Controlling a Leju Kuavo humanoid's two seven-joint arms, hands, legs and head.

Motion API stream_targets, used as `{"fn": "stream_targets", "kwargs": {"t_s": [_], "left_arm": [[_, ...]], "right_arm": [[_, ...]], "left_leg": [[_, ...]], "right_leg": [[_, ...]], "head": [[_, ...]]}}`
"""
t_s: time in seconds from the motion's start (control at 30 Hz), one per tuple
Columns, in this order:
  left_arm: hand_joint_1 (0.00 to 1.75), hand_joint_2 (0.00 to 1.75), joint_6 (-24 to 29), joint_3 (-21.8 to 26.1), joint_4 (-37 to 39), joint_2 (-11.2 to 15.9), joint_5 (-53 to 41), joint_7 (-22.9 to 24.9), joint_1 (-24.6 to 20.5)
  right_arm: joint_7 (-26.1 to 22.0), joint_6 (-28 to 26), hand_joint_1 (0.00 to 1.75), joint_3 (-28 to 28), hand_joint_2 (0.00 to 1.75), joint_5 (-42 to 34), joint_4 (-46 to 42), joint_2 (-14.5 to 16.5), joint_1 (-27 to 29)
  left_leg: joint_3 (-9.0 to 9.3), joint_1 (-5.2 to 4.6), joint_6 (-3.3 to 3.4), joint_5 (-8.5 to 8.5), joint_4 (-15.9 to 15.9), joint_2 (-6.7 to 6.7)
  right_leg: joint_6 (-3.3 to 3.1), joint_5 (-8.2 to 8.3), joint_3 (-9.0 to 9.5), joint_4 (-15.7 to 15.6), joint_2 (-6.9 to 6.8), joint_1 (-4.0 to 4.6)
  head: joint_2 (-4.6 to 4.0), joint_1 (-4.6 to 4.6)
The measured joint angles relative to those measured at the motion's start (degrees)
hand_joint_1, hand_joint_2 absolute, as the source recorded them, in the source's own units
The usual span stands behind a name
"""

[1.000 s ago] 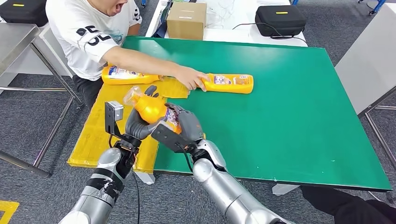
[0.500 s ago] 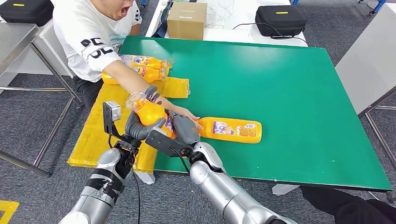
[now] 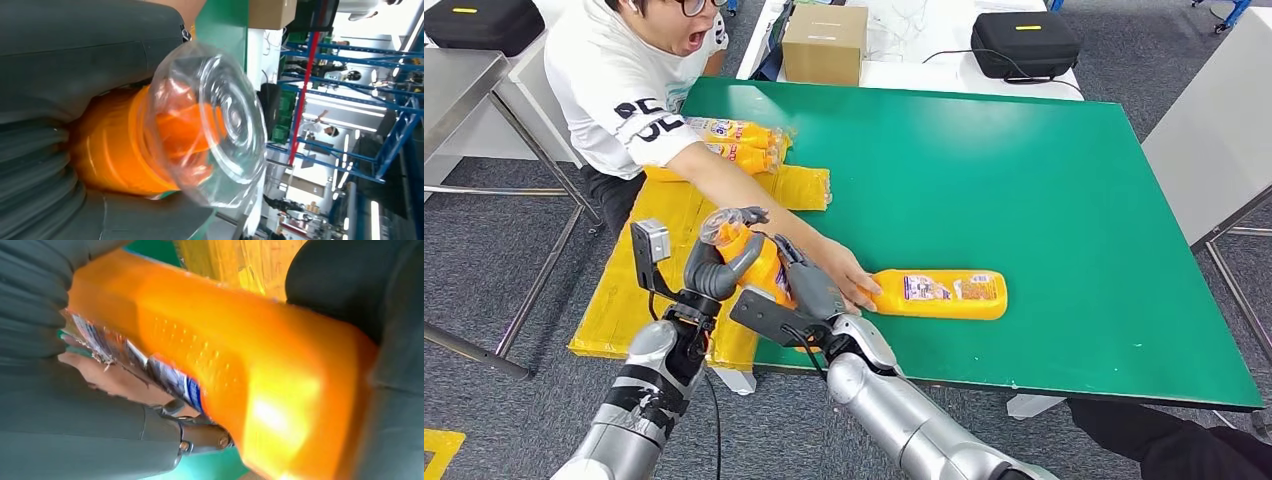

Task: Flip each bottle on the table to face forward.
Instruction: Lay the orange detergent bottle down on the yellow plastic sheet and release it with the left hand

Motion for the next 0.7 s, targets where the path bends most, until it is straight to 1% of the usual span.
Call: {"fn": "stream_targets", "kwargs": {"t_s": [0.33,0.47,0.6,0.7], "left_arm": [[1.75,1.75,-2.0,1.7,-1.1,0.2,2.6,0.1,0.5],[1.75,1.75,0.4,2.4,-1.4,0.9,-0.3,-0.8,0.1],[1.75,1.75,2.1,3.2,-1.6,2.2,-2.8,-1.4,-0.3],[1.75,1.75,5.0,3.4,-1.8,3.2,-7.5,-2.9,-1.0]], "right_arm": [[-1.6,-0.6,0.0,-3.2,1.75,-1.9,-0.7,-0.6,0.1],[-2.7,-1.5,0.0,-5.4,1.75,-4.1,-2.5,-1.1,0.7],[-3.2,-2.5,0.0,-8.0,1.75,-5.2,-5.5,-2.4,1.3],[-3.6,-2.7,0.0,-9.6,1.75,-6.3,-8.0,-3.1,2.1]], "left_leg": [[0.0,0.0,0.0,0.0,0.0,0.0],[0.0,0.01,0.0,0.0,0.0,0.01],[0.01,0.0,0.0,0.01,0.0,0.01],[0.01,0.0,0.0,0.01,0.0,-0.02]], "right_leg": [[0.0,0.0,-0.01,0.0,0.0,0.01],[0.0,0.0,-0.01,0.0,0.0,0.01],[0.0,0.0,0.0,0.0,0.01,0.0],[0.0,0.0,0.0,0.0,-0.02,0.0]], "head": [[0.0,-0.01],[0.0,-0.01],[0.0,0.01],[0.0,0.01]]}}
